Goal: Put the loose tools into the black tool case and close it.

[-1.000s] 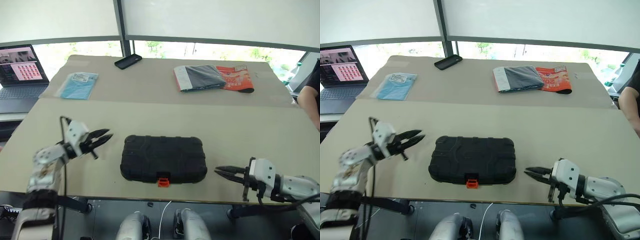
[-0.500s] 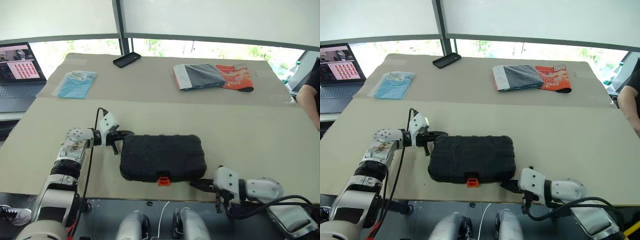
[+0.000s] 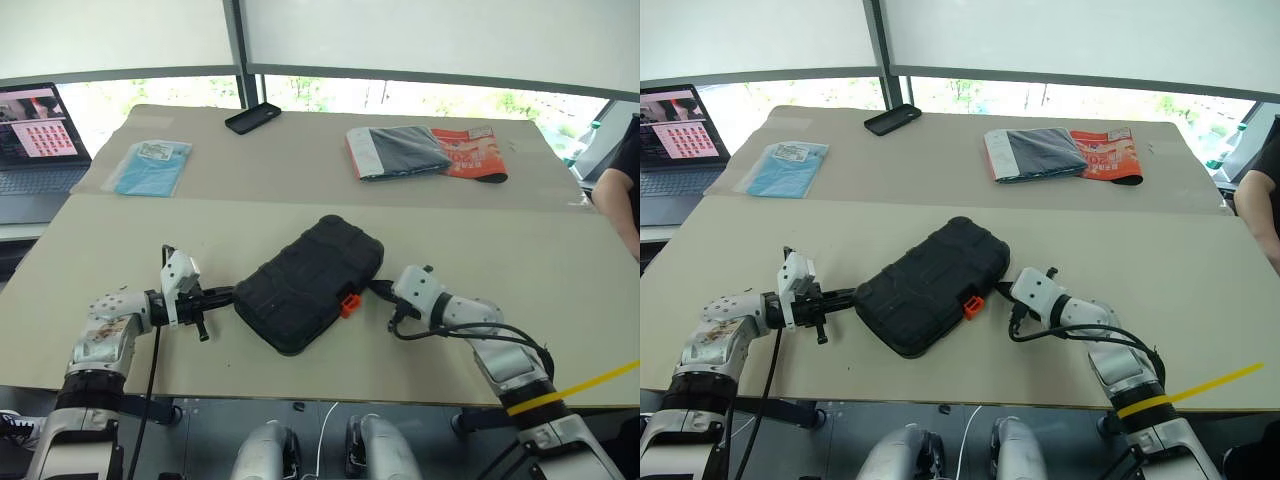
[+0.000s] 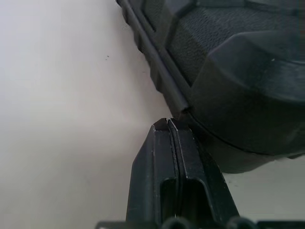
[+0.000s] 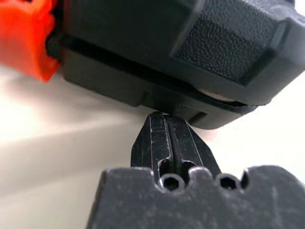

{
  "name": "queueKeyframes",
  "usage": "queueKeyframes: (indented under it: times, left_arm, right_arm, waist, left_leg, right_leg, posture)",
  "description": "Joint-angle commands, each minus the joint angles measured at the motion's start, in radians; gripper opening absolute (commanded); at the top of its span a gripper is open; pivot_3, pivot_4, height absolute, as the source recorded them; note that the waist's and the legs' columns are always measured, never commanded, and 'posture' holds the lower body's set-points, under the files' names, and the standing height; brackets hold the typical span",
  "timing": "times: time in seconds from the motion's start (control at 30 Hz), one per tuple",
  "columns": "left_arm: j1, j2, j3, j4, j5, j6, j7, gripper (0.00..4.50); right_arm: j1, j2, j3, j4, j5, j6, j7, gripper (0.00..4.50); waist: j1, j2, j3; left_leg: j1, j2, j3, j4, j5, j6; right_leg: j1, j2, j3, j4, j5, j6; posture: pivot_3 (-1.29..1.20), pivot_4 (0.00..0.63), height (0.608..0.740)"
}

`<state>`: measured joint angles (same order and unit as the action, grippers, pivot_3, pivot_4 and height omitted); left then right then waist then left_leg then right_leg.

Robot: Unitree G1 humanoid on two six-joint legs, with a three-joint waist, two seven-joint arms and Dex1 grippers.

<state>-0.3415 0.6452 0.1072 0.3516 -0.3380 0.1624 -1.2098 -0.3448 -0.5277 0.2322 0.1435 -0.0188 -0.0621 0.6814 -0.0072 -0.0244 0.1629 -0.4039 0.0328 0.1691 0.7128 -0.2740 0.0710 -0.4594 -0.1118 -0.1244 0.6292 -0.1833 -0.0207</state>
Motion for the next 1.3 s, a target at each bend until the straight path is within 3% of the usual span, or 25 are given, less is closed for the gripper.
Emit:
queueKeyframes:
  times: [0.03,0.2,0.47,0.6,0.87,1.3]
  left_arm:
    - [-0.032,0.028,0.063,-0.074,-0.042,0.051,0.059,0.06]
    - [-0.148,0.021,0.005,-0.255,-0.150,0.220,0.008,0.06]
    - [-0.272,-0.102,-0.273,-0.263,0.006,0.286,0.077,0.06]
    - [-0.305,-0.101,-0.409,-0.191,0.117,0.330,0.062,0.06]
    - [-0.294,-0.148,-0.446,-0.170,0.136,0.366,0.079,0.06]
    - [-0.256,-0.127,-0.424,-0.211,0.129,0.408,0.090,0.06]
  right_arm:
    - [-0.007,-0.019,-0.033,-0.014,0.023,-0.048,0.045,0.00]
    - [0.105,-0.072,-0.102,-0.121,0.118,-0.010,0.122,0.00]
    - [0.246,-0.066,-0.130,-0.283,0.195,0.102,0.131,0.00]
    - [0.268,-0.033,-0.115,-0.343,0.192,0.136,0.105,0.00]
    - [0.237,0.024,-0.062,-0.350,0.176,0.167,0.096,0.00]
    - [0.170,0.084,-0.045,-0.357,0.199,0.153,0.105,0.00]
  waist:
    - [-0.003,0.000,0.000]
    - [0.014,0.000,0.000]
    - [0.007,0.001,0.000]
    - [0.010,0.003,-0.002]
    - [0.016,0.005,-0.005]
    - [0.010,0.006,-0.009]
  left_leg:
    - [0.000,0.000,0.000,0.000,0.000,0.000]
    - [-0.001,0.000,-0.001,0.000,0.000,0.000]
    - [0.004,-0.001,0.001,0.000,0.000,-0.001]
    - [0.005,-0.001,0.000,0.000,0.001,-0.002]
    - [0.006,0.000,-0.001,0.000,0.000,0.000]
    - [0.007,0.000,-0.001,-0.001,0.000,0.000]
  right_leg:
    - [0.000,0.000,0.000,0.000,0.000,0.000]
    - [0.001,0.001,-0.001,0.000,0.000,0.000]
    - [0.003,0.004,0.002,0.000,0.000,0.001]
    - [0.004,0.005,0.002,0.000,0.000,0.001]
    - [0.005,0.004,0.003,0.000,0.000,0.001]
    - [0.005,0.004,0.003,0.000,0.000,0.001]
  posture:
    - [0.00,0.150,0.740]
    - [0.00,0.150,0.740]
    - [0.00,0.150,0.740]
    - [0.00,0.150,0.740]
    - [0.00,0.150,0.740]
    - [0.00,0.150,0.740]
